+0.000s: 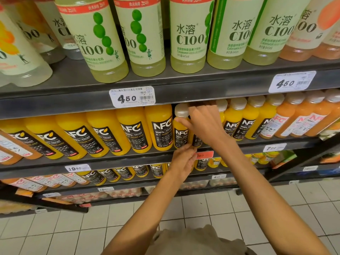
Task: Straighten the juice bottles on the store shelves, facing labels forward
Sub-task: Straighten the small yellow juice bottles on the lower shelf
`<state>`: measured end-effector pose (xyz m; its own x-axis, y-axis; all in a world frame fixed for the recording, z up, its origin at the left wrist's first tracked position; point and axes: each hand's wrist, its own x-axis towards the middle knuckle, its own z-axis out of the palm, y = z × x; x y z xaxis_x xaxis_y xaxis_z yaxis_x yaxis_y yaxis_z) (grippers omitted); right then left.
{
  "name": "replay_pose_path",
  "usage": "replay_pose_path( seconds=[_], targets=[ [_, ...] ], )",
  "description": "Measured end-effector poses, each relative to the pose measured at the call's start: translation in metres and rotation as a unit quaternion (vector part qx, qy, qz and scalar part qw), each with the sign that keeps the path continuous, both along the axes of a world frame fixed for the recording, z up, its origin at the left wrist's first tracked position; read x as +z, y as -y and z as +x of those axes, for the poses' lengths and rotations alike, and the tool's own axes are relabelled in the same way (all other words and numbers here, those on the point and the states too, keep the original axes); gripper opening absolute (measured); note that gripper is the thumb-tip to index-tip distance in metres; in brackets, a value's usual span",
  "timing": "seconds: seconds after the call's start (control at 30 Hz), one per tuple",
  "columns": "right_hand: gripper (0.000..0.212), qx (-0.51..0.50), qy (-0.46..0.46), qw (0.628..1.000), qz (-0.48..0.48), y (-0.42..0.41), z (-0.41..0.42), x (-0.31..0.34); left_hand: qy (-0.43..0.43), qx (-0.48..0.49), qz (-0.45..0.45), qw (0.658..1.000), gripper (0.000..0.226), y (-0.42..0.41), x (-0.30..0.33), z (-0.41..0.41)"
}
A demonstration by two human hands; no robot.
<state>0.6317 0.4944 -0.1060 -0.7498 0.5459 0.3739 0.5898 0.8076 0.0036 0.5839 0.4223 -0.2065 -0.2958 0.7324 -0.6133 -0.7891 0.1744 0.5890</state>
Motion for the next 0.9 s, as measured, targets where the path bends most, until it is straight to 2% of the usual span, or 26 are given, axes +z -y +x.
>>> replay_pose_path(
  seconds=[0.07, 0.2, 0.27, 0.3, 0.37, 0.43, 0.47, 0.57, 0.63, 0.7, 0.73, 0.77, 0.8, 0.83, 0.9],
  targets=[
    [0.047, 0.001, 0.014, 1.0, -0.019, 0.0, -0.004, -0.003, -0.059, -0.005, -0.021, 0.998, 0.044, 0.007, -0.005, -0.003],
    [0.042, 0.036, -0.083, 0.996, 0.001, 0.009, 0.006, -0.012, -0.227, -0.002, -0.068, 0.972, 0.057, 0.023, -0.01, -0.012],
    [0.045, 0.065, -0.127, 0.988, -0.055, 0.017, 0.014, -0.016, -0.319, -0.03, -0.048, 0.946, 0.066, 0.03, -0.013, -0.017],
    [0.046, 0.076, -0.164, 0.976, -0.118, 0.021, 0.018, -0.016, -0.366, -0.054, -0.035, 0.928, 0.071, 0.034, -0.014, -0.018],
    [0.042, 0.094, -0.258, 0.93, -0.246, 0.026, 0.029, -0.015, -0.461, -0.099, -0.025, 0.882, 0.079, 0.042, -0.016, -0.018],
    [0.037, 0.093, -0.335, 0.878, -0.33, 0.026, 0.036, -0.012, -0.54, -0.103, -0.017, 0.835, 0.074, 0.053, -0.014, -0.015],
    [0.034, 0.083, -0.37, 0.849, -0.369, 0.025, 0.039, -0.01, -0.549, -0.101, -0.004, 0.83, 0.069, 0.058, -0.012, -0.015],
    [0.022, 0.037, -0.459, 0.743, -0.486, 0.023, 0.04, -0.009, -0.463, -0.168, 0.072, 0.867, 0.055, 0.075, -0.001, -0.019],
    [0.015, 0.028, -0.502, 0.644, -0.577, 0.019, 0.041, -0.011, -0.408, -0.228, 0.101, 0.878, 0.044, 0.087, 0.009, -0.018],
    [0.027, 0.038, -0.518, 0.516, -0.681, 0.013, 0.043, -0.015, -0.315, -0.247, 0.125, 0.908, 0.039, 0.099, 0.016, -0.012],
    [0.035, 0.042, -0.506, 0.479, -0.716, 0.012, 0.043, -0.017, -0.233, -0.24, 0.139, 0.932, 0.042, 0.103, 0.017, -0.01],
    [0.04, 0.042, -0.484, 0.474, -0.734, 0.012, 0.043, -0.019, -0.14, -0.232, 0.149, 0.951, 0.048, 0.105, 0.018, -0.008],
    [0.042, 0.04, -0.462, 0.491, -0.737, 0.013, 0.043, -0.022, -0.068, -0.227, 0.16, 0.958, 0.053, 0.107, 0.018, -0.008],
    [0.043, 0.041, -0.455, 0.51, -0.729, 0.015, 0.041, -0.025, -0.032, -0.225, 0.165, 0.96, 0.055, 0.107, 0.021, -0.007],
    [0.048, 0.05, -0.472, 0.52, -0.71, 0.02, 0.035, -0.027, -0.05, -0.224, 0.15, 0.962, 0.057, 0.107, 0.022, -0.006]
  ],
)
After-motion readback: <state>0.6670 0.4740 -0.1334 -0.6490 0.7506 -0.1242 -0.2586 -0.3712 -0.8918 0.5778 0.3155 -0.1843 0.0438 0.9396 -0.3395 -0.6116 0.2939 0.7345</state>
